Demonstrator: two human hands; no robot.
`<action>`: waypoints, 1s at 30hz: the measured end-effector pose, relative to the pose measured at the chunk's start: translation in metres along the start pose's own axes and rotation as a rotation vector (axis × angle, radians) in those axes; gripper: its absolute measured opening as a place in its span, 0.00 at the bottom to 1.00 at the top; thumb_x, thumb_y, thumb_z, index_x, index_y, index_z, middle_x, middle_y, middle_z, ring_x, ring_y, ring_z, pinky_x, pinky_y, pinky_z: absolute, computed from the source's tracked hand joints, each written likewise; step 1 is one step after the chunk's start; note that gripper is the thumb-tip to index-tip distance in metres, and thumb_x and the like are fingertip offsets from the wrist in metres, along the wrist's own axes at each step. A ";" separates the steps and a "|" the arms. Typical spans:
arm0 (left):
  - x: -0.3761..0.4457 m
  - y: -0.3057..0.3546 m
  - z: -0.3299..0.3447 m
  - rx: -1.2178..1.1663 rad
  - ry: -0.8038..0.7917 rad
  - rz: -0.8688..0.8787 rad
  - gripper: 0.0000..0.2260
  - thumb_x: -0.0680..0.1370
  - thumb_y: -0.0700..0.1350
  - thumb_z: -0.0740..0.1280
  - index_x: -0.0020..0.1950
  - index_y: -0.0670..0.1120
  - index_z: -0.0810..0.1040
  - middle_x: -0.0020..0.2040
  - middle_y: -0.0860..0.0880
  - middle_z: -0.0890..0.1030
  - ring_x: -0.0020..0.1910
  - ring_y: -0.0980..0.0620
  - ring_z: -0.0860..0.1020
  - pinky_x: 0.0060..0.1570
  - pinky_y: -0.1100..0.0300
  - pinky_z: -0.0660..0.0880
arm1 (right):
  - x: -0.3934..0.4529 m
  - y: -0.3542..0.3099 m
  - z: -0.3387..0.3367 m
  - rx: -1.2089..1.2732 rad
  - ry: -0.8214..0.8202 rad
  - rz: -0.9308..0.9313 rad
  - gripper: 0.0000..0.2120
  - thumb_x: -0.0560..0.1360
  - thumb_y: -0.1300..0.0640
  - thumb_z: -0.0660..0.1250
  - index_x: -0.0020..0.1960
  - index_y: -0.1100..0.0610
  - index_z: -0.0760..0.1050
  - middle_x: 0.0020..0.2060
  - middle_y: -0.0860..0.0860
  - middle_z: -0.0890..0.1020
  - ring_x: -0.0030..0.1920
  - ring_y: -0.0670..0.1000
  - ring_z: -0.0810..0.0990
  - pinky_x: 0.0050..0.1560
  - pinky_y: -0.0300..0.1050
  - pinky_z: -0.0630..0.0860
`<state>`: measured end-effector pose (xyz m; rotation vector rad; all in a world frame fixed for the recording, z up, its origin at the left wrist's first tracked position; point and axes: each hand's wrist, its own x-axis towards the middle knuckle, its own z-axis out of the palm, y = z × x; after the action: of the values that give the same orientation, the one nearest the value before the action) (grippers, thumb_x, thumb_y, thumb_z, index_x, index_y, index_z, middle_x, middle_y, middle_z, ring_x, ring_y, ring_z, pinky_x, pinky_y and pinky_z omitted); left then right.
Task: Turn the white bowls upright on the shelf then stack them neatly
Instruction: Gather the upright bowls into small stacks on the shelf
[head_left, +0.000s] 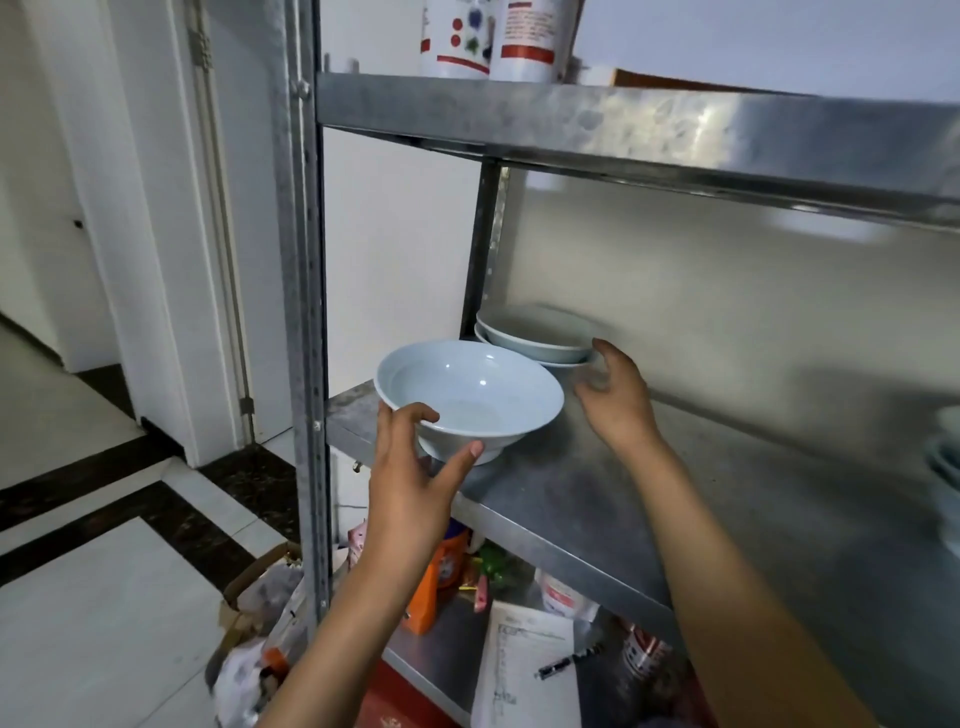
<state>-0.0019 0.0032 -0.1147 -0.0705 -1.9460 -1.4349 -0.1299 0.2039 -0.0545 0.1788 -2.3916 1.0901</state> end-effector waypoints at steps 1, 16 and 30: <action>0.002 0.000 0.001 0.002 0.011 0.008 0.17 0.72 0.51 0.73 0.54 0.57 0.68 0.68 0.53 0.67 0.53 0.55 0.78 0.41 0.63 0.80 | -0.005 0.003 0.001 0.000 0.002 0.000 0.27 0.73 0.64 0.64 0.72 0.59 0.65 0.70 0.56 0.70 0.69 0.54 0.68 0.64 0.36 0.61; 0.009 0.013 -0.012 -0.112 0.163 0.027 0.16 0.63 0.45 0.78 0.46 0.51 0.77 0.64 0.50 0.77 0.68 0.54 0.70 0.57 0.69 0.74 | -0.013 0.013 0.006 -0.088 0.011 0.056 0.29 0.73 0.59 0.66 0.72 0.58 0.63 0.70 0.56 0.70 0.69 0.57 0.69 0.67 0.45 0.65; 0.105 0.055 0.041 -0.405 0.140 0.046 0.17 0.62 0.50 0.81 0.44 0.48 0.78 0.44 0.50 0.80 0.50 0.45 0.80 0.49 0.37 0.76 | -0.012 0.021 0.005 -0.056 0.020 0.177 0.25 0.73 0.59 0.66 0.69 0.60 0.67 0.66 0.59 0.73 0.66 0.58 0.72 0.64 0.45 0.68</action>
<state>-0.0775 0.0227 -0.0159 -0.1923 -1.5106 -1.7349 -0.1281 0.2131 -0.0772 -0.0647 -2.4539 1.0953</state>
